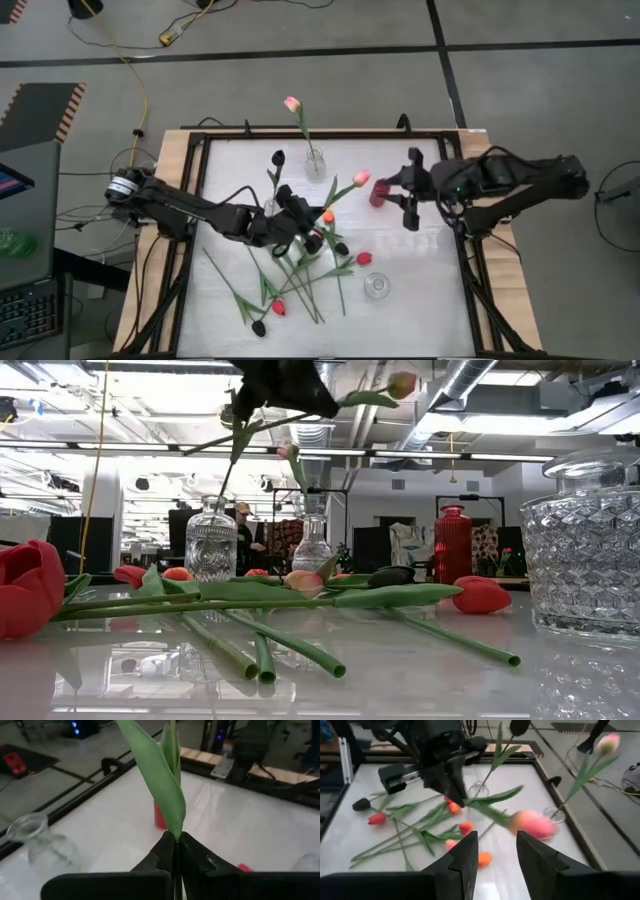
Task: Sort flowers into vase by color
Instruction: Put the pink tulip into the top transparent vase
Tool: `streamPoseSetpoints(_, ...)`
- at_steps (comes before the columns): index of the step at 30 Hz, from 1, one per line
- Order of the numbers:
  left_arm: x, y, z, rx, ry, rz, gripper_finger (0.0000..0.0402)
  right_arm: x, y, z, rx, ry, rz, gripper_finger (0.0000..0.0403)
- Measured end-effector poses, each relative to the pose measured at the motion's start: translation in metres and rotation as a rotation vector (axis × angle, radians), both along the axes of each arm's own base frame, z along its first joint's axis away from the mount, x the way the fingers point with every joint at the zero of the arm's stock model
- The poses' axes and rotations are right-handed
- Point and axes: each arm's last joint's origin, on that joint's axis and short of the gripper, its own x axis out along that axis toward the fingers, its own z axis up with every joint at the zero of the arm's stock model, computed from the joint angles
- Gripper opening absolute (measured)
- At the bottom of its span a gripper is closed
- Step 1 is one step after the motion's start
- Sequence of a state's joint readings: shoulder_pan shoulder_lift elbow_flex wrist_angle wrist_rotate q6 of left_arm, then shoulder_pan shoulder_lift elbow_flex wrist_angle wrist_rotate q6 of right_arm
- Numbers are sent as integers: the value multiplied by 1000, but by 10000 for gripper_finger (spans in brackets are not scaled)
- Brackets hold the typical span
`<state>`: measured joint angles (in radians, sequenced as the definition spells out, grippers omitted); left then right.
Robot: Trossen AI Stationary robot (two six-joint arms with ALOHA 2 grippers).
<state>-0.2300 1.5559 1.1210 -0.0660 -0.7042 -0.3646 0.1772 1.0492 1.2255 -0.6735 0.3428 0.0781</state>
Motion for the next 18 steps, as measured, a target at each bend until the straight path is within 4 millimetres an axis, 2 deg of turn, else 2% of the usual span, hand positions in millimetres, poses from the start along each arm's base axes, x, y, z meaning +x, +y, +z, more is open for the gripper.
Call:
streamPoseSetpoints(4, 7, 9, 9, 19, -68, -54, 0, -1, 0, -36, 56, -96, -19, 157)
streamPoseSetpoints(9, 12, 16, 22, 60, -165, -122, 0, 5, 1, -66, 93, -241, -20, 159)
streamPoseSetpoints(13, 15, 18, 30, 86, -224, -182, 0, 17, 3, -77, 102, -373, -11, 159)
streamPoseSetpoints(18, 16, 17, 32, 123, -232, -246, 0, 32, 6, -77, 75, -452, 3, 159)
